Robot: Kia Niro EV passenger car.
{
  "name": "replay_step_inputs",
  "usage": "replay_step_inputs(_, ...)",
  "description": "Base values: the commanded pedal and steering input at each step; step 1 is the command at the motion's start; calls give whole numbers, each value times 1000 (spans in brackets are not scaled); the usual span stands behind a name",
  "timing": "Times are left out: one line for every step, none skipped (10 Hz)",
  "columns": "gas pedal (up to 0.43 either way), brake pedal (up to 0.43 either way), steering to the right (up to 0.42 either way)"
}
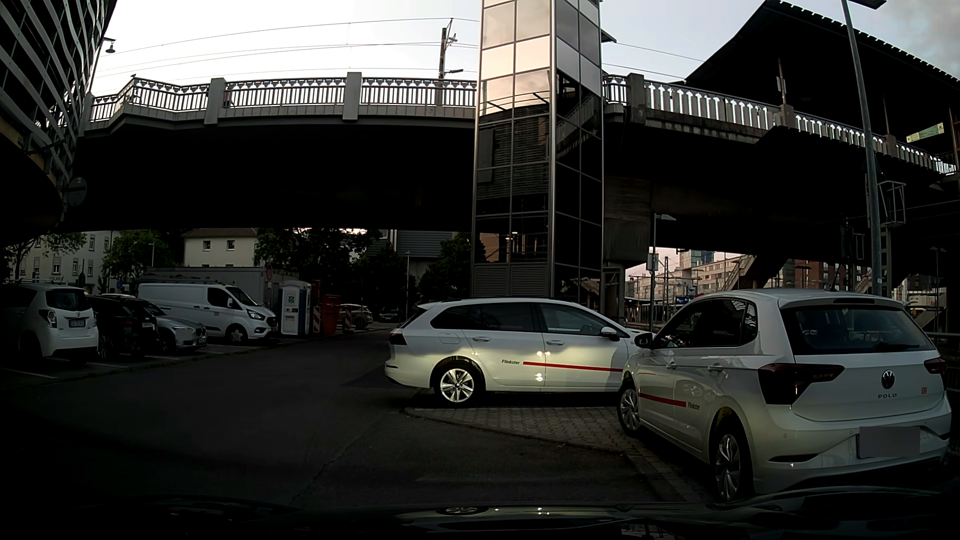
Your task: Follow the waypoints while adhering to traffic rules and regulations
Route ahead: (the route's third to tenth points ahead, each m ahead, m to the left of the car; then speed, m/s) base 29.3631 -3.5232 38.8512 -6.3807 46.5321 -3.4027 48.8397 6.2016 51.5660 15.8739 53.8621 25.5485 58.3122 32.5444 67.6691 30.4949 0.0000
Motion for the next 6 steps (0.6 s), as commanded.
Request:
replay_step_inputs(0, 299, -703)
replay_step_inputs(0, 299, -707)
replay_step_inputs(0, 299, -709)
replay_step_inputs(0, 299, -710)
replay_step_inputs(0, 299, -712)
replay_step_inputs(0, 299, -715)
